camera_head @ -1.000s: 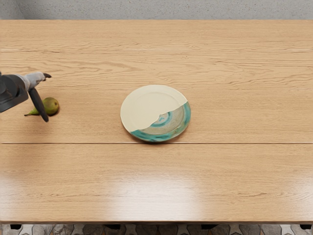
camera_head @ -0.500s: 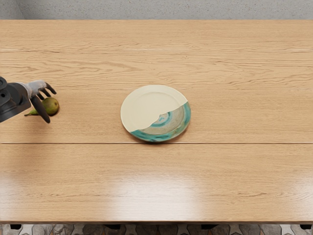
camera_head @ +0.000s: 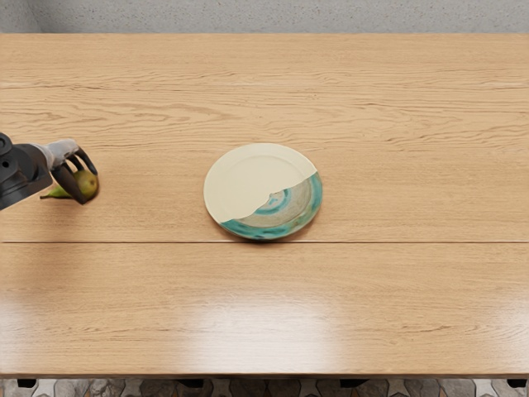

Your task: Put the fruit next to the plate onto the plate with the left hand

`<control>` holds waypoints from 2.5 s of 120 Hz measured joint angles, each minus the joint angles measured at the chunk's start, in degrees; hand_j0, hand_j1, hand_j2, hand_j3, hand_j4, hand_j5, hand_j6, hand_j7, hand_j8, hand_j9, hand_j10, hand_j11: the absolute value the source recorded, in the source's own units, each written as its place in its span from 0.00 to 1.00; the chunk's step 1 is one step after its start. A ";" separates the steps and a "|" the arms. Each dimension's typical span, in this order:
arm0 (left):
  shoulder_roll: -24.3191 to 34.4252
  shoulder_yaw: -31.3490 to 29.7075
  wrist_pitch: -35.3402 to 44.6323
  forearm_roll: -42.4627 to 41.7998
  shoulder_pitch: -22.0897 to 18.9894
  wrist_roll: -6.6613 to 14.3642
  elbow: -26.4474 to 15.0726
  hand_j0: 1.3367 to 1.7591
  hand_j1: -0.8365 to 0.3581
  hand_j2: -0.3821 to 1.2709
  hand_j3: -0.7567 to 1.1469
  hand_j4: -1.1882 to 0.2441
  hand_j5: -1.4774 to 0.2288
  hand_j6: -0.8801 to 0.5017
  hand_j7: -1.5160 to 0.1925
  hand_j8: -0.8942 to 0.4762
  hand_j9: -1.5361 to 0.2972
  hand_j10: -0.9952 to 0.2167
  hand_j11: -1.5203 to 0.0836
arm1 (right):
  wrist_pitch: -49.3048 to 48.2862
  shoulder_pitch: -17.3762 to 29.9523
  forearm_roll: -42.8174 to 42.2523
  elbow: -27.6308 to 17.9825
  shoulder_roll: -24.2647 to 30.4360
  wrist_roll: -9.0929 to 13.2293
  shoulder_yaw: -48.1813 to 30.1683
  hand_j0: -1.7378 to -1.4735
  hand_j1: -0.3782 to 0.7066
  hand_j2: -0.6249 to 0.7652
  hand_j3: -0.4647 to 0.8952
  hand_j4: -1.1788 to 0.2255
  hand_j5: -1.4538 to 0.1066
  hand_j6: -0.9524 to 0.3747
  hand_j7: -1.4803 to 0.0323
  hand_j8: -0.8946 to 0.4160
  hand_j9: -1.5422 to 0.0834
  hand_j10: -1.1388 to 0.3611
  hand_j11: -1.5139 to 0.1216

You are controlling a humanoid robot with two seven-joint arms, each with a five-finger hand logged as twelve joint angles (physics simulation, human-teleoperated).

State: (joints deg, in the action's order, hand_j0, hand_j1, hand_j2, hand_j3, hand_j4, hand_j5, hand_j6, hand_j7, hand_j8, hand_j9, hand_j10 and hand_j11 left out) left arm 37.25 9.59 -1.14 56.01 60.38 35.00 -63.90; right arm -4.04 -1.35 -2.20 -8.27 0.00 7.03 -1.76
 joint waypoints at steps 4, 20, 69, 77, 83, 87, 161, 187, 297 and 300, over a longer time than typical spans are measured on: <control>-0.03 -0.02 -0.02 -0.01 0.00 0.01 0.00 0.75 0.49 0.36 0.40 0.40 0.42 0.32 0.43 0.32 0.41 0.43 0.45 | 0.00 0.00 0.00 0.00 0.00 0.00 0.00 0.30 0.03 0.45 0.34 0.84 0.93 0.72 0.98 0.68 0.95 0.76 0.93; -0.08 -0.03 -0.08 0.11 -0.09 0.04 0.03 0.74 0.50 0.35 0.40 0.39 0.40 0.33 0.41 0.33 0.39 0.44 0.42 | 0.00 0.01 0.00 0.00 0.00 0.00 0.00 0.30 0.03 0.45 0.34 0.84 0.93 0.72 0.98 0.68 0.95 0.76 0.93; 0.09 0.08 -0.25 -8.23 3.62 -0.02 0.79 0.75 0.48 0.50 0.40 0.37 0.37 0.28 0.39 0.29 0.36 0.37 0.40 | 0.00 0.01 0.00 0.00 0.00 0.00 0.00 0.30 0.03 0.45 0.34 0.84 0.93 0.72 0.98 0.68 0.95 0.76 0.93; 0.10 0.21 -0.29 -11.91 4.77 -0.01 1.04 0.75 0.47 0.52 0.40 0.37 0.36 0.30 0.38 0.30 0.36 0.37 0.40 | 0.00 0.00 0.00 0.01 0.00 0.00 0.00 0.30 0.03 0.45 0.34 0.84 0.93 0.72 0.98 0.68 0.95 0.76 0.93; 0.04 0.33 -0.30 -14.31 5.50 -0.01 1.18 0.76 0.47 0.52 0.40 0.37 0.36 0.30 0.38 0.30 0.36 0.37 0.40 | 0.00 -0.01 0.00 0.00 0.00 0.00 0.00 0.30 0.03 0.45 0.34 0.84 0.93 0.72 0.98 0.68 0.95 0.76 0.93; -0.02 0.38 -0.35 -15.81 6.18 0.00 1.24 0.76 0.46 0.54 0.40 0.37 0.35 0.31 0.38 0.30 0.36 0.38 0.40 | 0.00 0.00 0.00 0.00 0.00 0.00 0.00 0.30 0.03 0.45 0.34 0.84 0.93 0.72 0.98 0.68 0.95 0.76 0.93; -3.94 7.25 -10.19 -30.79 9.76 0.04 1.39 0.76 0.37 0.58 0.40 0.39 0.34 0.37 0.37 0.37 0.37 0.28 0.42 | 0.00 -0.01 0.00 0.01 0.00 0.00 0.00 0.30 0.03 0.45 0.34 0.84 0.93 0.72 0.98 0.68 0.95 0.76 0.93; -7.06 8.93 -11.48 -31.27 10.37 0.02 1.40 0.76 0.38 0.53 0.40 0.39 0.34 0.37 0.37 0.39 0.37 0.28 0.41 | 0.00 0.00 0.00 0.01 0.00 0.00 0.00 0.30 0.03 0.45 0.34 0.84 0.93 0.72 0.98 0.68 0.95 0.76 0.93; -13.47 14.90 -21.16 -35.12 7.77 0.00 2.94 0.76 0.92 0.26 0.40 0.78 0.81 0.60 0.83 0.61 0.78 0.76 0.89 | 0.00 -0.03 0.00 0.01 0.00 0.00 0.00 0.30 0.03 0.45 0.34 0.84 0.93 0.72 0.98 0.68 0.95 0.76 0.93; -13.29 16.24 -23.71 -35.76 6.27 0.00 2.97 0.76 0.93 0.26 0.40 0.78 0.81 0.60 0.83 0.62 0.79 0.76 0.89 | 0.00 -0.01 0.00 0.01 0.00 0.00 0.00 0.30 0.03 0.45 0.34 0.84 0.93 0.72 0.98 0.68 0.95 0.76 0.93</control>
State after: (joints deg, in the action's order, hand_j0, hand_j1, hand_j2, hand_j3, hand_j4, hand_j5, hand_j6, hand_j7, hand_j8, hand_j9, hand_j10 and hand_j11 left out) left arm 23.96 25.82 -24.85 20.25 66.65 35.00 -60.93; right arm -4.04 -1.37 -2.20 -8.27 0.00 7.03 -1.76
